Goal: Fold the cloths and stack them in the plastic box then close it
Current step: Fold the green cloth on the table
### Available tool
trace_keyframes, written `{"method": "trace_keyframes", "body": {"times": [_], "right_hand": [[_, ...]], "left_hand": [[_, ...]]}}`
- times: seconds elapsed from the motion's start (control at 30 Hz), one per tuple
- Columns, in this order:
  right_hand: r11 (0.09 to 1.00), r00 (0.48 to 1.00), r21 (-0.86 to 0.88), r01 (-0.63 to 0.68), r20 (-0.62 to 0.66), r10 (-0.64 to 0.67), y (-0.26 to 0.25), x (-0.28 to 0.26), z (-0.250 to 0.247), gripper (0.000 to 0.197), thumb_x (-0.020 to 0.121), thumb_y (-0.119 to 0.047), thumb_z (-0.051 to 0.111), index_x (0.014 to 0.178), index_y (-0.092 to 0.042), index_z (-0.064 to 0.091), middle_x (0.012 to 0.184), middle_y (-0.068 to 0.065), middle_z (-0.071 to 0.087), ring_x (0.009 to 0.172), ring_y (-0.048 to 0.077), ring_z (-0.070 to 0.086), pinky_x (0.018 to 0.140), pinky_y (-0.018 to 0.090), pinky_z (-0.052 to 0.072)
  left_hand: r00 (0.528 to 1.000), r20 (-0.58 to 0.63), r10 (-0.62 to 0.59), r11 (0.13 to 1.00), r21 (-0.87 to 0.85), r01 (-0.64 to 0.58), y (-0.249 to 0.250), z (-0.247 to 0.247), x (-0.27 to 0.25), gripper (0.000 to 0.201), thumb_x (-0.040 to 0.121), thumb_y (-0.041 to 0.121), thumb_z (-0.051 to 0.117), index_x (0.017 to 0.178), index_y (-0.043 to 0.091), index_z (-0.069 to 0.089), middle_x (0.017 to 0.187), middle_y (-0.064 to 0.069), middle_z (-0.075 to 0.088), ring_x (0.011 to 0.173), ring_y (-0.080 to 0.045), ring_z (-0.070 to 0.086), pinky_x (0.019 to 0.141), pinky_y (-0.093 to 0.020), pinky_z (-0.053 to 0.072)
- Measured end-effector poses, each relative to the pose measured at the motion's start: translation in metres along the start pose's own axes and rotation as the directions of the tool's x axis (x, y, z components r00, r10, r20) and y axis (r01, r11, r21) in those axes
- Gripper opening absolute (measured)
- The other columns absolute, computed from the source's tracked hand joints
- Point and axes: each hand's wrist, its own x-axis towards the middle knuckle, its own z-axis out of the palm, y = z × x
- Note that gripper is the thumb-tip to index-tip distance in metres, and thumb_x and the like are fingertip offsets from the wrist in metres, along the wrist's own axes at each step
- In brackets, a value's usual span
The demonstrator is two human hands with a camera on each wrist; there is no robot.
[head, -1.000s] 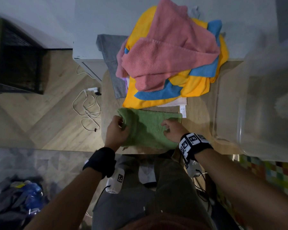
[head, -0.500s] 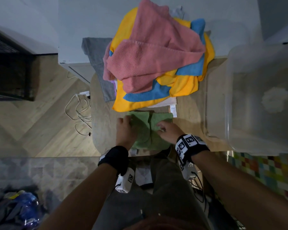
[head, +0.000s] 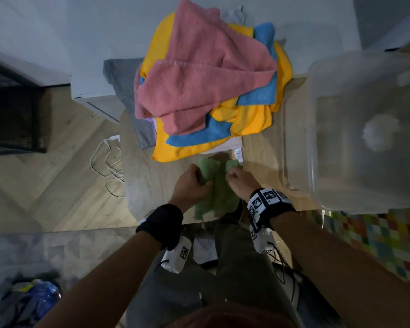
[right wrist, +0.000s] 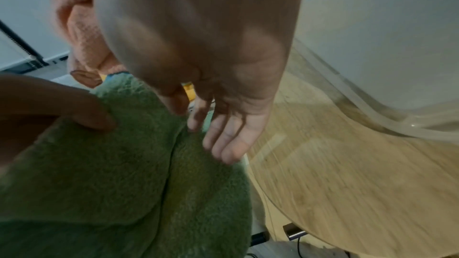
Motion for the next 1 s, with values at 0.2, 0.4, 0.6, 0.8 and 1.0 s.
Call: {"method": "trace_keyframes", "body": {"times": [0.2,0.4,0.6,0.8,1.0], "right_hand": [[0.982,0.987,0.120,-0.146,-0.049,0.152,0.003,0.003,-0.011,0.069,0.095,-0.058,0.045,0.151,-0.019,0.031,0.139,0.016,0.051,0.117,0.037,0.055,0.092,0.042,0.046],[0.991,0.987,0.025,-0.133,-0.090,0.135,0.024,0.019,-0.007,0.067,0.094,-0.029,0.060,0.148,-0.011,0.025,0.131,0.017,0.055,0.111,0.037,0.059,0.079,0.039,0.049],[0.995,0.995,0.099,0.000,-0.101,0.010,0.024,0.019,-0.002,0.086,0.082,-0.022,0.071,0.151,-0.020,0.020,0.143,0.014,0.043,0.128,0.034,0.047,0.101,0.046,0.046],[0.950,0.950,0.145,0.276,-0.193,-0.246,-0.023,-0.015,-0.035,0.064,0.075,-0.035,0.066,0.137,-0.029,0.050,0.135,0.005,0.050,0.124,0.024,0.049,0.100,0.037,0.043],[0.916,0.932,0.252,0.313,-0.265,-0.246,-0.094,-0.060,-0.093,0.017,0.085,-0.027,0.062,0.100,-0.018,0.065,0.091,0.002,0.067,0.085,0.020,0.064,0.062,0.024,0.046]], "left_hand": [[0.979,0.202,0.018,1.000,-0.012,-0.016,0.031,0.025,0.008,0.029,0.084,0.031,0.057,0.105,0.014,0.068,0.101,-0.002,0.069,0.095,-0.022,0.063,0.083,-0.034,0.049],[0.972,0.077,-0.223,0.974,0.059,0.219,0.003,0.040,0.027,0.046,0.090,0.035,0.058,0.118,0.000,0.049,0.112,-0.014,0.053,0.104,-0.035,0.056,0.077,-0.031,0.038],[0.983,0.105,-0.152,0.969,-0.178,0.169,0.007,0.042,0.024,0.042,0.089,0.040,0.055,0.118,0.010,0.050,0.113,-0.010,0.063,0.104,-0.030,0.061,0.085,-0.041,0.049],[0.993,0.045,0.113,0.972,-0.210,-0.102,0.041,-0.009,0.017,0.037,0.084,0.038,0.052,0.112,0.014,0.051,0.104,-0.002,0.065,0.099,-0.020,0.061,0.083,-0.038,0.048],[0.968,0.017,0.249,0.941,-0.239,-0.238,0.107,-0.082,0.024,0.043,0.077,0.049,0.063,0.107,0.019,0.059,0.097,0.000,0.071,0.088,-0.012,0.065,0.083,-0.038,0.054]]}}
